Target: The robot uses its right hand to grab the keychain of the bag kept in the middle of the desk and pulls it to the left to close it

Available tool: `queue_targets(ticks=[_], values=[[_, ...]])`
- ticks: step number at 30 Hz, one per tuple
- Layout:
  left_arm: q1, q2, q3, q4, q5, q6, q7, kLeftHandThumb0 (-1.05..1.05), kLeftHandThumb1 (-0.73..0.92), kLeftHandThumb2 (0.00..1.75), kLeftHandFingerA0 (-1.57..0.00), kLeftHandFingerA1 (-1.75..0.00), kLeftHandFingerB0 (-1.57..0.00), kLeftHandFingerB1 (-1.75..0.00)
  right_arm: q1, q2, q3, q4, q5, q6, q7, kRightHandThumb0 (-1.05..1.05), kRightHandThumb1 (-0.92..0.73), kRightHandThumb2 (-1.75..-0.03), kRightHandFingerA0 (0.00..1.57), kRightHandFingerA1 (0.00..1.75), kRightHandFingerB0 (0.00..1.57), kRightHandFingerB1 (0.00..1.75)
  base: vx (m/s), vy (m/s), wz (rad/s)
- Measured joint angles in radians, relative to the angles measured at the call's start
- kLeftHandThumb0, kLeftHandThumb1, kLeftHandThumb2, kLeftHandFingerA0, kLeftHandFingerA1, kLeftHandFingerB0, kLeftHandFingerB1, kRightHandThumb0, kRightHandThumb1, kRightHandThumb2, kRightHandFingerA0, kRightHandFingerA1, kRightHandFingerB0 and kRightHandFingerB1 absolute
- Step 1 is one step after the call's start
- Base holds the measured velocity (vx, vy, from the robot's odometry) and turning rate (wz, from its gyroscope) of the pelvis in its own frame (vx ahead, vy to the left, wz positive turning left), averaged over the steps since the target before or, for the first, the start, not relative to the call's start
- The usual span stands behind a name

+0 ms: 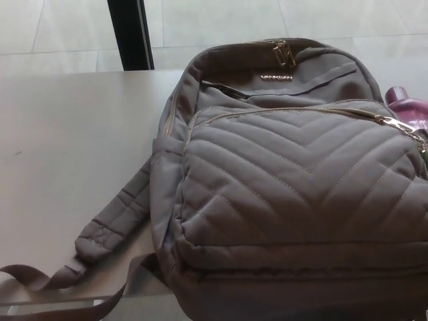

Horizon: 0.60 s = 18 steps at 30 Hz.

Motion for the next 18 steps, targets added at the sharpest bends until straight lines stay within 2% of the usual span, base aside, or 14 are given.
queue_targets(ticks=[9,18], values=[[-0.002,0.0,-0.011,0.031,0.002,-0.008,-0.005,-0.28,0.75,0.62,-0.45,-0.56,-0.43,-0.46,0.113,-0.013,0.194,-0.288,-0.051,0.054,0.062,-0.64,-0.45,-0.79,0.21,0.5,0.12,0.4,0.0,0.0,0.0],[-0.021,0.001,-0.016,0.074,0.005,-0.015,-0.006,-0.27,0.75,0.62,-0.44,-0.55,-0.42,-0.46,0.164,-0.017,0.282,-0.311,-0.142,0.05,0.089,-0.56,-0.47,-0.76,0.26,0.54,0.13,0.41,0.0,0.0,0.0]])
